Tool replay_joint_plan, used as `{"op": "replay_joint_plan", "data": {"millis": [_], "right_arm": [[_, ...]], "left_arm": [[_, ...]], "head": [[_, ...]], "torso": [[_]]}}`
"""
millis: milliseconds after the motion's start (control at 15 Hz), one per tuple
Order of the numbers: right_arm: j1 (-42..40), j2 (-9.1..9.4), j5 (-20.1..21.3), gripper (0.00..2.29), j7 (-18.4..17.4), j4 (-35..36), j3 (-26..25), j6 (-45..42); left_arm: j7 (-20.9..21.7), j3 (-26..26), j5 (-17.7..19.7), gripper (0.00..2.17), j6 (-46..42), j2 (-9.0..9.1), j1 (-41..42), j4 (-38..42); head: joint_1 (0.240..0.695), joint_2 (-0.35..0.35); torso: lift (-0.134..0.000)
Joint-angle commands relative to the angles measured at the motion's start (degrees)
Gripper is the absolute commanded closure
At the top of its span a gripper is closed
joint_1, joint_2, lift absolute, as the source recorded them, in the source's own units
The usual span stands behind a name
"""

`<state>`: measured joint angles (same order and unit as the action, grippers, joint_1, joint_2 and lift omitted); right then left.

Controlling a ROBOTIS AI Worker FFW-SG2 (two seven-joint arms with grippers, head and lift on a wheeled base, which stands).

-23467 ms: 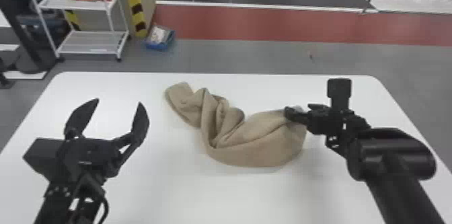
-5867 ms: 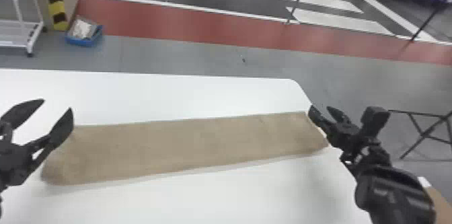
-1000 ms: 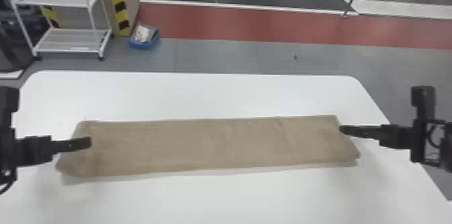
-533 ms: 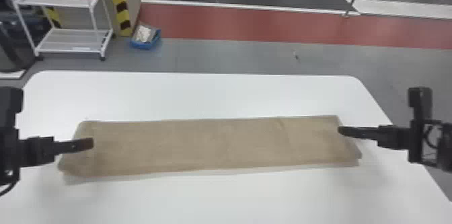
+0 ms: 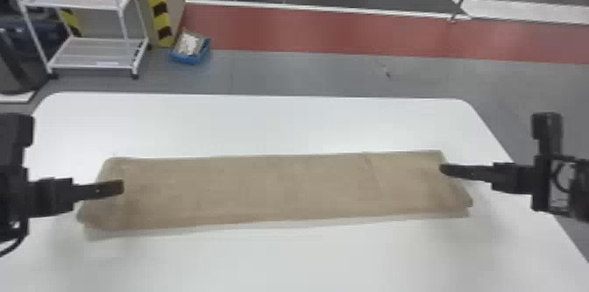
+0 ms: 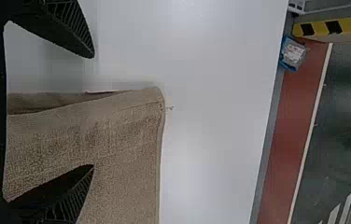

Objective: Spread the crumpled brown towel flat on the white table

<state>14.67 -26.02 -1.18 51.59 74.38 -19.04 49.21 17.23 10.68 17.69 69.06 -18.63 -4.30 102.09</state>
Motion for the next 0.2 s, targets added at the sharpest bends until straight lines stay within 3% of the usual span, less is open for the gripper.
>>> {"op": "replay_joint_plan", "data": {"millis": [0, 133], "right_arm": [[0.0, 0.0, -0.1, 0.18, 0.0, 0.0, 0.0, 0.0], [0.0, 0.0, -0.1, 0.18, 0.0, 0.0, -0.2, -0.4]], "left_arm": [[-0.1, -0.1, 0.0, 0.04, 0.0, 0.0, 0.0, 0.0], [-0.1, -0.5, -0.2, 0.04, 0.0, 0.0, 0.0, 0.1]], "head": [[0.695, -0.129], [0.695, -0.13]], "torso": [[-0.124], [-0.124]]}}
